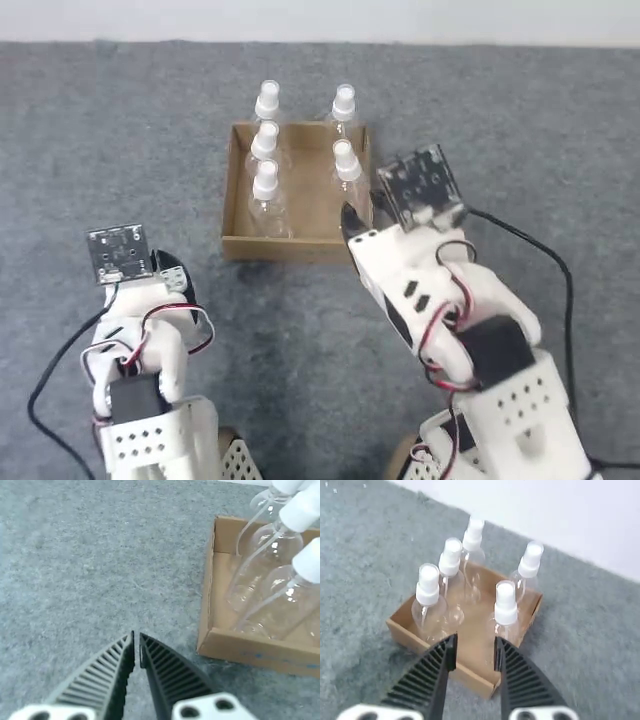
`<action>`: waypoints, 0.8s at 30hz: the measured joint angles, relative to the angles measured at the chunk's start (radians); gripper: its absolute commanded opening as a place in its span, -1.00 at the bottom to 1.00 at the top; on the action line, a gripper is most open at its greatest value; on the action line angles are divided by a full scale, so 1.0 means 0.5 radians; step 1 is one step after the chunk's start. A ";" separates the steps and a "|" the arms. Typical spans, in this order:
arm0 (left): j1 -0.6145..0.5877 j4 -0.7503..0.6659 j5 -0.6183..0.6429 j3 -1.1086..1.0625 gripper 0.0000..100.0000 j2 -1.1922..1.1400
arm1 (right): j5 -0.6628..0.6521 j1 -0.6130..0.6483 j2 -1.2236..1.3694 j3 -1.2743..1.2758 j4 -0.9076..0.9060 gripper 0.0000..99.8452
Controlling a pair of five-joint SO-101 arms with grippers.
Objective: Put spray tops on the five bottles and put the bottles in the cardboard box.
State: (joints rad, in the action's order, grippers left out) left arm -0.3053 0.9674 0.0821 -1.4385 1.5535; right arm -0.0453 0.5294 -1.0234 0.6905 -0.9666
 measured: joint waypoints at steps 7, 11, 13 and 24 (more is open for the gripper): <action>0.003 0.166 0.000 -0.110 -0.97 0.436 | 0.000 0.000 -0.273 0.209 0.000 -0.88; 0.043 0.178 0.000 -0.120 -0.97 0.494 | -0.015 -0.025 -0.448 0.316 0.000 -0.88; 0.040 0.178 0.000 -0.120 -0.97 0.494 | -0.071 -0.083 -0.519 0.368 0.000 -0.88; 0.040 0.178 0.000 -0.157 -0.97 0.494 | -0.138 -0.417 -0.884 0.706 0.000 -0.96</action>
State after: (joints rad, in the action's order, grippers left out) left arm -0.2854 1.0564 0.0821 -1.5167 1.8006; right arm -0.1143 0.3207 -1.4653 1.0434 -0.9666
